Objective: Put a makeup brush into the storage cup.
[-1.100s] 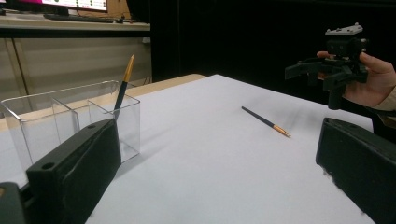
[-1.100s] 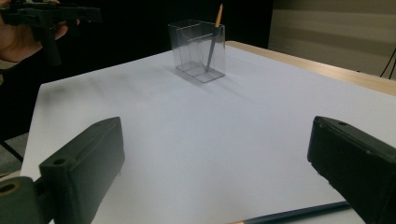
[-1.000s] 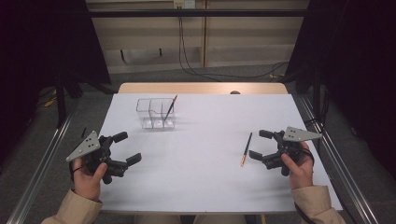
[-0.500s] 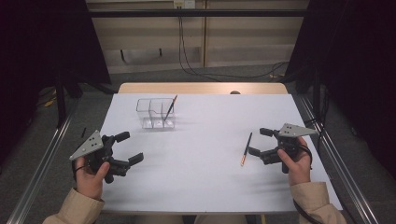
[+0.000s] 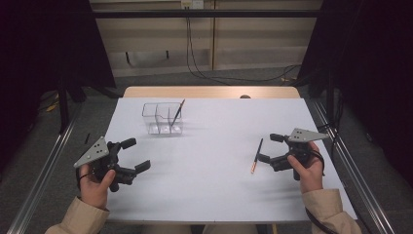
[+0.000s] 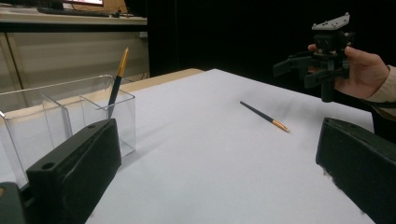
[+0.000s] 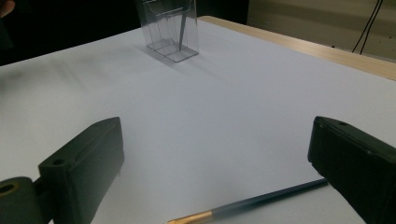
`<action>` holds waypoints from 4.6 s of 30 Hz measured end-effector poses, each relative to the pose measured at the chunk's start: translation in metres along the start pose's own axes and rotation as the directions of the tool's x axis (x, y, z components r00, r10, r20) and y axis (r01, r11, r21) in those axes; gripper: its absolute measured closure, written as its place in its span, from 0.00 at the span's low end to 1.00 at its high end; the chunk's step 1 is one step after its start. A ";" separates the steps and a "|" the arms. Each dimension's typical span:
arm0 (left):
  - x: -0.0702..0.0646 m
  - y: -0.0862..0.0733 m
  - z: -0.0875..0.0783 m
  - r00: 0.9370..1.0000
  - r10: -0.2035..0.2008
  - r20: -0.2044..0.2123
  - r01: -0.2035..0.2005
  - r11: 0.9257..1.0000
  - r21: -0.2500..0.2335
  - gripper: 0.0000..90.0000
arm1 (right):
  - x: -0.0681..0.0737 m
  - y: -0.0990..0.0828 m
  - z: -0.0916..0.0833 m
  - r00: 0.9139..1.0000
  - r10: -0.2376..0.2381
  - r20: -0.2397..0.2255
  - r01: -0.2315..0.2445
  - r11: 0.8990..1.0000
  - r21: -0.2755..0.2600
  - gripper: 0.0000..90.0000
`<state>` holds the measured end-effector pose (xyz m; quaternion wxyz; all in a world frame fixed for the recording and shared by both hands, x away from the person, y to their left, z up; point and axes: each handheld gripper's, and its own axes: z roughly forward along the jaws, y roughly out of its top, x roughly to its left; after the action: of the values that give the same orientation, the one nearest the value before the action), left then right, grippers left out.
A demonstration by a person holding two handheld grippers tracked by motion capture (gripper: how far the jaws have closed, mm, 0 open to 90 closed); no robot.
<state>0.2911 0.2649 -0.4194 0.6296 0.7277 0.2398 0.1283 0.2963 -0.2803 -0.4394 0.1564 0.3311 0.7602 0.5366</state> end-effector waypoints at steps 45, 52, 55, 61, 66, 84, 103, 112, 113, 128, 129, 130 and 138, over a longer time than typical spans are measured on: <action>0.001 0.001 0.011 1.000 -0.002 0.020 0.002 1.000 0.007 0.00 | -0.002 0.009 0.020 0.996 0.026 0.080 -0.047 0.959 0.278 0.03; 0.003 0.000 0.010 1.000 -0.010 0.019 0.009 1.000 0.007 0.00 | -0.003 0.016 0.030 0.995 0.046 0.084 -0.074 0.929 0.362 0.03; 0.003 0.000 0.012 1.000 -0.010 0.022 0.010 1.000 0.010 0.00 | -0.003 0.018 0.034 0.995 0.044 0.095 -0.079 0.912 0.402 0.03; 0.004 0.000 0.013 1.000 -0.008 0.023 0.007 1.000 0.012 0.00 | -0.003 0.021 0.045 0.990 0.063 0.127 -0.118 0.862 0.493 0.03; 0.003 0.000 0.013 1.000 -0.001 0.020 0.001 1.000 0.019 0.00 | 0.000 0.022 0.052 0.987 0.042 0.155 -0.123 0.820 0.560 0.04; 0.004 -0.002 0.015 1.000 -0.013 0.025 0.012 1.000 0.025 0.00 | -0.001 0.018 0.064 0.975 0.028 0.219 -0.167 0.738 0.653 0.21; 0.005 -0.004 0.018 0.999 -0.017 0.031 0.016 0.999 0.037 0.00 | -0.001 0.016 0.073 0.963 0.024 0.270 -0.205 0.715 0.668 0.41; 0.006 -0.005 0.018 0.999 -0.022 0.033 0.021 0.999 0.039 0.00 | 0.004 0.013 0.079 0.960 0.002 0.281 -0.204 0.694 0.691 0.52; 0.006 -0.005 0.019 0.999 -0.021 0.032 0.019 0.999 0.041 0.00 | 0.005 0.014 0.079 0.959 0.003 0.283 -0.206 0.692 0.692 0.56; 0.005 -0.005 0.020 0.999 -0.019 0.037 0.017 0.999 0.046 0.00 | 0.008 0.020 0.085 0.974 -0.018 0.226 -0.161 0.646 0.746 0.93; 0.005 -0.006 0.020 0.999 -0.020 0.038 0.018 0.999 0.047 0.00 | 0.007 0.021 0.086 0.976 -0.026 0.215 -0.149 0.641 0.753 0.93; 0.005 -0.006 0.020 0.999 -0.020 0.037 0.019 0.999 0.049 0.00 | 0.007 0.021 0.087 0.976 -0.025 0.216 -0.151 0.636 0.756 0.93; 0.005 -0.007 0.021 0.999 -0.023 0.041 0.020 0.998 0.055 0.01 | 0.001 0.024 0.090 0.973 0.028 0.227 -0.197 0.607 0.770 0.92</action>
<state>0.3042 0.2498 -0.4301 0.6159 0.7444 0.2378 0.0997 0.3566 -0.2109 -0.4509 0.0334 0.4635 0.8770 0.1225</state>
